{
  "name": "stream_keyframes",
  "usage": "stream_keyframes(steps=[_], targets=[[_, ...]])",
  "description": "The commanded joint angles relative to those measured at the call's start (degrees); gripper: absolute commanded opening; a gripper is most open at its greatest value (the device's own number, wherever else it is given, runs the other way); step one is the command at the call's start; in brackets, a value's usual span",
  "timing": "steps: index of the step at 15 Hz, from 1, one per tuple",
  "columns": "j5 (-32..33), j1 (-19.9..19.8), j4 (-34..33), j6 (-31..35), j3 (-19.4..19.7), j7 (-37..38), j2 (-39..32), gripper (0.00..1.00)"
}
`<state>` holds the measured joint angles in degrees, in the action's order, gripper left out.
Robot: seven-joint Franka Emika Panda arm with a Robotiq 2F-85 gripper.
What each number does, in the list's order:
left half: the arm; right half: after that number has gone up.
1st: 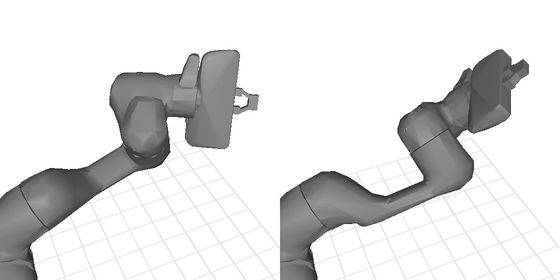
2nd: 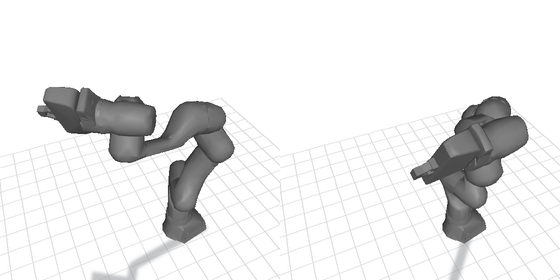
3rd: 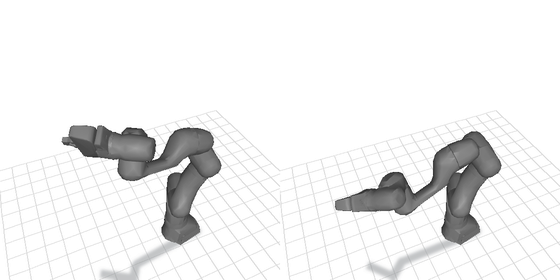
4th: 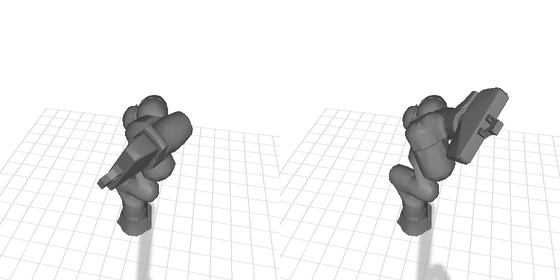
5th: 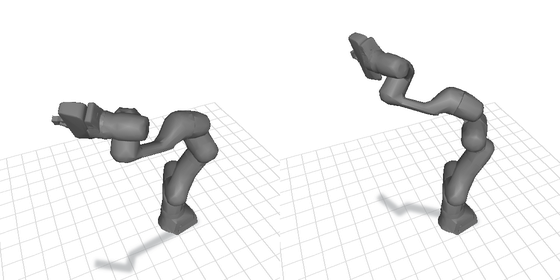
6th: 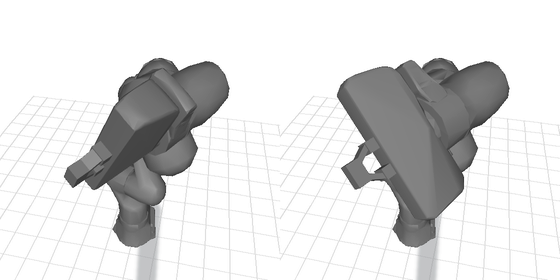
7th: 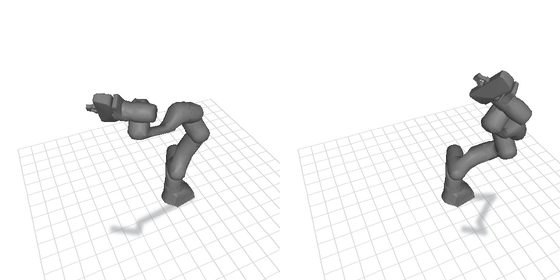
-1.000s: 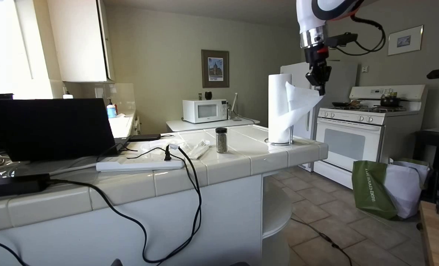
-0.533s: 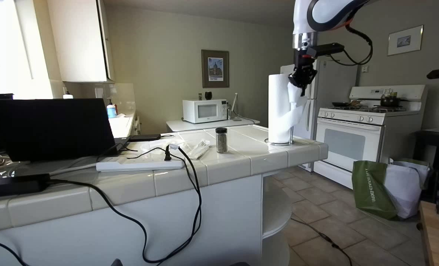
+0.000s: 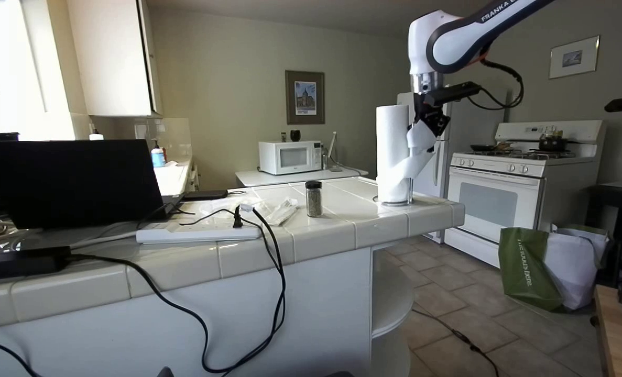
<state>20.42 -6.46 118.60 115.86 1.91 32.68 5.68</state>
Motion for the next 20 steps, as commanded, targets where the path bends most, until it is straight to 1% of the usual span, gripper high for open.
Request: stream_keyframes(steps=[1, 12, 20], targets=[[0.1, -0.1, -0.3, 1.1, 0.7, 2.6, -3.4, 0.0], [0.7, 0.3, -1.0, 5.7, 3.7, 5.7, -11.6, 0.0], [0.8, 1.1, -1.6, 7.4, 5.2, 6.7, -15.5, 0.0]])
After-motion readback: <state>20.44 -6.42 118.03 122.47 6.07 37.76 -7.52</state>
